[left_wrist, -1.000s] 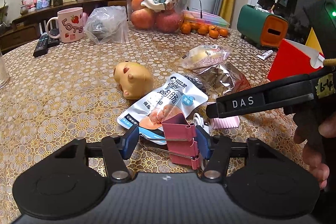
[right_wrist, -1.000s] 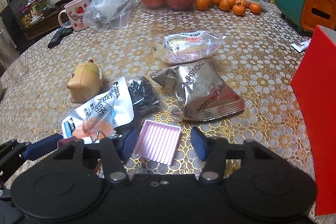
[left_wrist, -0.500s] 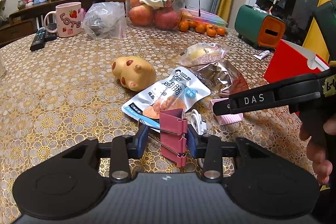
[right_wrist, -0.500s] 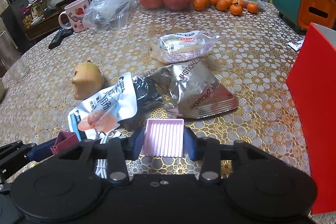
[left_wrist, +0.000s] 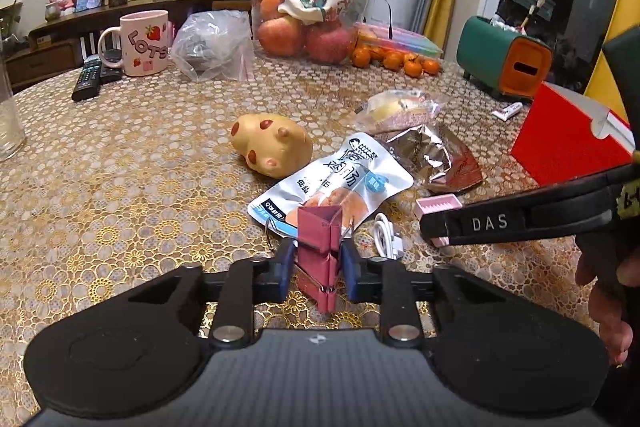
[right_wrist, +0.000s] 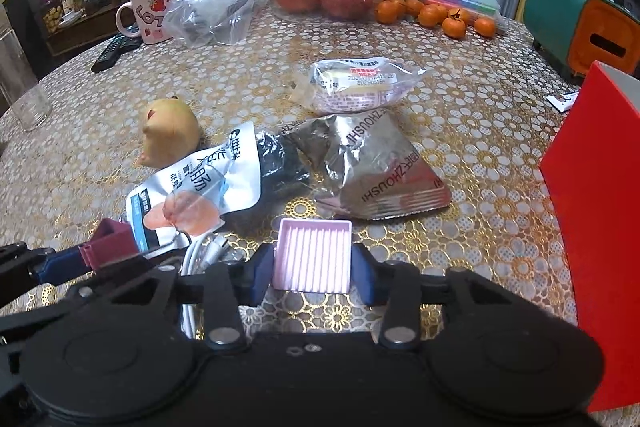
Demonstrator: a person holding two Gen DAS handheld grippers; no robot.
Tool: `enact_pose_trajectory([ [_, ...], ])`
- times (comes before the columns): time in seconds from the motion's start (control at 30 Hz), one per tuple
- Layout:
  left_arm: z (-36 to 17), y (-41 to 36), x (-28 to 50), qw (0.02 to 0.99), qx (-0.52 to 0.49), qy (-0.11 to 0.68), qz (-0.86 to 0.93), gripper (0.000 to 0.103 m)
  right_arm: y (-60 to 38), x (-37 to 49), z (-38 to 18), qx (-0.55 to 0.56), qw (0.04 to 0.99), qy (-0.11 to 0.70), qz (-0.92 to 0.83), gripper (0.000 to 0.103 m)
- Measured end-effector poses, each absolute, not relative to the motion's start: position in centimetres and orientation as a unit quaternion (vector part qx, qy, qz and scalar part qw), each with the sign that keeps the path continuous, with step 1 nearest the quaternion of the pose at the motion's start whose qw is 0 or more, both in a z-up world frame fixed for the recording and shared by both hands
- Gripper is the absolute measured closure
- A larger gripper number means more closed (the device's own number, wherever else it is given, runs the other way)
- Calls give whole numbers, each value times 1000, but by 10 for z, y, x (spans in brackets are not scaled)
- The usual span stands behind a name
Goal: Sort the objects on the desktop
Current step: 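Grasp the pink comb with the right tool while the left tool grasps the pink binder clip, then carry the pink comb and binder clip over the box with both tools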
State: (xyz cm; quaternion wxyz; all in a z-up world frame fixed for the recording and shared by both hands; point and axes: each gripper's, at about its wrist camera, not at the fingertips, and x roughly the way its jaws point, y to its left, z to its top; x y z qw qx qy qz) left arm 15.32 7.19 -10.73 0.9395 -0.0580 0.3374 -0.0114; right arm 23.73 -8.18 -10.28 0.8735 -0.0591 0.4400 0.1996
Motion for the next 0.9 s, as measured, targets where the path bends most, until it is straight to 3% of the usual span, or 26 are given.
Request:
enact_pose_trajectory([
  [0.9, -40, 42, 119, 952, -73, 296, -24, 87, -166, 189, -37, -30, 890, 395, 225, 62],
])
